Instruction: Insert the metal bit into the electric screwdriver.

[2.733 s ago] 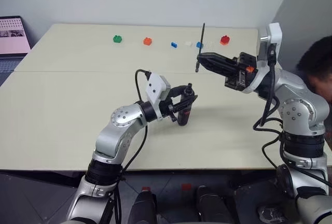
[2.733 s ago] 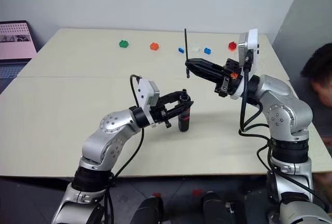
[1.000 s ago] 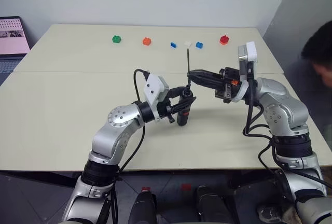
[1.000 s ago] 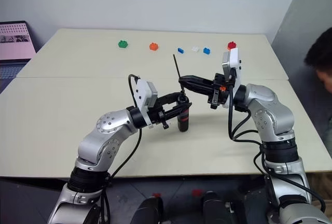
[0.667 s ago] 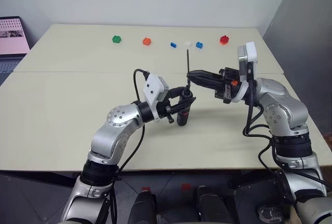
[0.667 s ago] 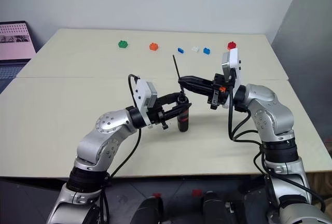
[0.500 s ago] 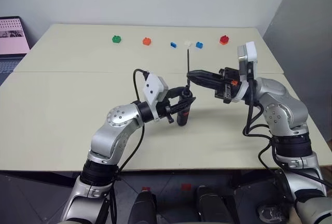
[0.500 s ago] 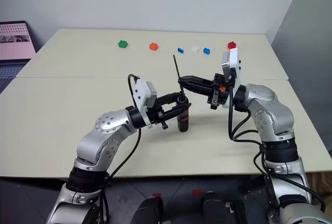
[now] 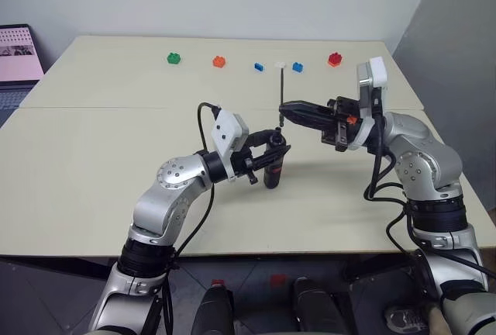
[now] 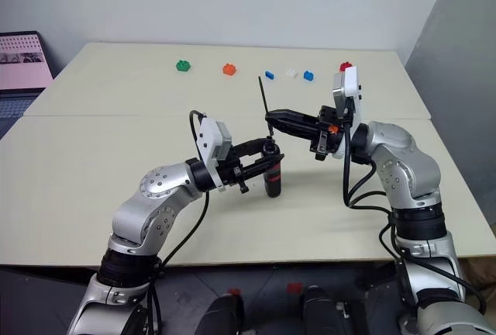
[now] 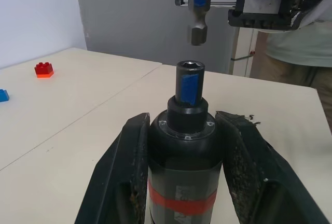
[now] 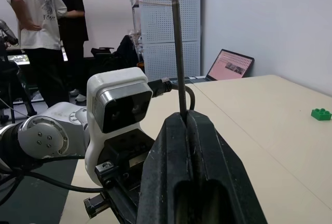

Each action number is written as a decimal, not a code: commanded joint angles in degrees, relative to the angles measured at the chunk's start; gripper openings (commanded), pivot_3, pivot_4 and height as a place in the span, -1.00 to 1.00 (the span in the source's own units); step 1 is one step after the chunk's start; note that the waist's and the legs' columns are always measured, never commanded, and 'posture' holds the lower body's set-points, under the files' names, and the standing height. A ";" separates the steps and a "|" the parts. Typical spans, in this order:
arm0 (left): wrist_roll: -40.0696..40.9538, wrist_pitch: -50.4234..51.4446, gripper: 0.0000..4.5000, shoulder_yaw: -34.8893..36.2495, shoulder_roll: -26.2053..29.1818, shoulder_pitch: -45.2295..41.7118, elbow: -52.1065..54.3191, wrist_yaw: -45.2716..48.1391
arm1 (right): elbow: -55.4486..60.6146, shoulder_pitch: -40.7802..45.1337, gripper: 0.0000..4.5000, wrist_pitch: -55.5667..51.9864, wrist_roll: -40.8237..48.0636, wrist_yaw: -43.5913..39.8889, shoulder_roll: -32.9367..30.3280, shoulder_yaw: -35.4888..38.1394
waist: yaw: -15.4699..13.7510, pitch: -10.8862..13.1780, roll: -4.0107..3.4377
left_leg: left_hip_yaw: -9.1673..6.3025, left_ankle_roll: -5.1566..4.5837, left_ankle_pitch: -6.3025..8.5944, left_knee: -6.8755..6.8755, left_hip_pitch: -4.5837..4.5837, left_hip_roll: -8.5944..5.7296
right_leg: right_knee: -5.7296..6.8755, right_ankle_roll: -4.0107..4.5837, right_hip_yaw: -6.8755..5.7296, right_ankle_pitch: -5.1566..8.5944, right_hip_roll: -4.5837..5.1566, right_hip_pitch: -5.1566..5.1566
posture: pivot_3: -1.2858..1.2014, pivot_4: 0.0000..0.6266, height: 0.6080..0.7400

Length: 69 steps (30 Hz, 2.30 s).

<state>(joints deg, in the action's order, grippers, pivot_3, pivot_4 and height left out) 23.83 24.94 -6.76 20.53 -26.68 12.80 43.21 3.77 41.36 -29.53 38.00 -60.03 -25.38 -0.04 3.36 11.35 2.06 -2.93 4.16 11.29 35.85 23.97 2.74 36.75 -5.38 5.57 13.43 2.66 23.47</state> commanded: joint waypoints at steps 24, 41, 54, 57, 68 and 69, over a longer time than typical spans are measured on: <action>1.15 0.17 -0.28 -0.09 1.36 -0.32 2.02 3.93 | 1.82 0.02 -1.00 -1.19 2.46 -1.05 -0.49 1.11 | -0.03 0.01 0.00 | 0.00 0.00 0.00 -0.03 0.18 0.00 | -0.01 0.03 -0.01 0.03 0.00 0.15 | 0.03 -0.52 1.00; 0.71 -0.23 -0.28 -0.19 2.07 -0.20 1.36 4.09 | 2.07 -1.71 -1.00 -0.72 0.79 -2.60 -0.92 0.21 | -0.01 0.01 0.00 | 0.00 0.00 0.00 -0.02 0.16 0.00 | 0.00 0.03 -0.01 0.02 0.00 0.14 | 0.03 -0.52 1.00; 0.44 -0.28 -0.28 -0.25 2.27 -0.31 0.58 4.37 | 3.56 -2.00 -1.00 -1.05 1.02 -3.21 -1.56 -0.65 | -0.02 0.01 0.00 | 0.00 0.00 0.00 -0.02 0.16 0.00 | 0.00 0.03 -0.01 0.02 0.00 0.14 | 0.03 -0.52 1.00; 0.37 -0.37 -0.28 -0.30 2.25 -0.26 0.65 4.54 | 3.12 -2.36 -1.00 -0.93 0.55 -3.57 -2.18 -0.93 | -0.02 0.01 0.00 | 0.00 0.00 0.00 -0.01 0.16 0.00 | 0.00 0.03 -0.01 0.02 0.00 0.14 | 0.03 -0.52 1.00; -0.16 -0.88 -0.28 -0.46 2.37 -0.34 0.32 4.83 | 0.68 -0.57 -1.00 -0.54 -1.87 -6.09 -4.14 -3.11 | 0.00 0.01 0.00 | 0.00 0.00 0.00 -0.01 0.13 0.00 | 0.01 0.03 -0.01 0.02 0.00 0.13 | 0.03 -0.52 1.00; -0.23 -0.95 -0.28 -0.47 2.36 -0.41 0.21 4.82 | 0.45 -0.31 -1.00 -0.57 -2.18 -6.37 -4.28 -3.36 | -0.01 0.01 0.00 | 0.00 0.00 0.00 -0.01 0.13 0.00 | 0.02 0.03 -0.01 0.02 0.00 0.13 | 0.03 -0.52 1.00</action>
<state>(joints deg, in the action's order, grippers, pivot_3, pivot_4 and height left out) 24.32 24.42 -7.17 22.39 -26.73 13.05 48.19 4.04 40.30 -30.08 36.91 -65.02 -28.95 -2.16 3.35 11.35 2.05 -2.93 4.16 11.29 35.84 24.09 2.74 36.77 -5.35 5.56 13.46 2.66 23.60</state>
